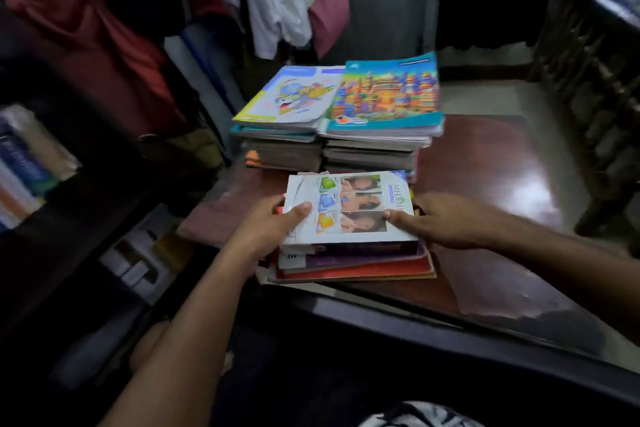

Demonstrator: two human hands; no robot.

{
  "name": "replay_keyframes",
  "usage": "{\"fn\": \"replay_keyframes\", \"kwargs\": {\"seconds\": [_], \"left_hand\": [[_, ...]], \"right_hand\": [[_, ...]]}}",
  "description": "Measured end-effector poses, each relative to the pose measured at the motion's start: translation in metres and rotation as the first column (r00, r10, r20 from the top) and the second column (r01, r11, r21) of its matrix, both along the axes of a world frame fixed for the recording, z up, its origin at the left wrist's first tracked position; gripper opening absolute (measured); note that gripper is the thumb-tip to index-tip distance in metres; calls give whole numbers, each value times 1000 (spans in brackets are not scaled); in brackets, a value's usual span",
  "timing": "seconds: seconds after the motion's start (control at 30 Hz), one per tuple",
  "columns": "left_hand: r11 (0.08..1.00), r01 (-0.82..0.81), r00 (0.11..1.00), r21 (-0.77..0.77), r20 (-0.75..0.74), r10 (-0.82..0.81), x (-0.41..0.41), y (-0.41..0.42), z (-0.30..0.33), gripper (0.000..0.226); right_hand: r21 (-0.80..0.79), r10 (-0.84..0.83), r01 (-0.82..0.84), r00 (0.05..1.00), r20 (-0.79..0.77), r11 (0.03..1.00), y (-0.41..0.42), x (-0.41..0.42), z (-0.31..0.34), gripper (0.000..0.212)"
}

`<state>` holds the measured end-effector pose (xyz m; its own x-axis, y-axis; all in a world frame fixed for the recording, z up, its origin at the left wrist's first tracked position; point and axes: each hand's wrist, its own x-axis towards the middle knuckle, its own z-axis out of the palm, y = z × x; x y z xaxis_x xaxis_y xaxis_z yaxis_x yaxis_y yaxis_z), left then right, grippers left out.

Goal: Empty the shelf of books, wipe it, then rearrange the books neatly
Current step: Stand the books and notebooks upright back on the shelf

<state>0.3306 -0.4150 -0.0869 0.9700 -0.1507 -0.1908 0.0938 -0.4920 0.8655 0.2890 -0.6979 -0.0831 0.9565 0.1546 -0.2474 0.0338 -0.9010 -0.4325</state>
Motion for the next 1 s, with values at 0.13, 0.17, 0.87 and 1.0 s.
{"fn": "replay_keyframes", "kwargs": {"seconds": [0.13,0.17,0.87,1.0], "left_hand": [[983,-170,985,76,22,169,19,56,7,29],[974,-208,978,93,14,208,25,65,5,39],[975,-202,979,-87,-12,202,2,59,-3,87],[954,-170,983,-248,31,183,-12,62,4,70]], "right_hand": [[-77,94,-90,995,45,993,60,42,3,79],[-97,100,-93,993,69,991,70,47,2,80],[383,-81,99,995,-63,919,94,56,42,33],[347,-62,48,998,28,937,99,55,69,36]]}}
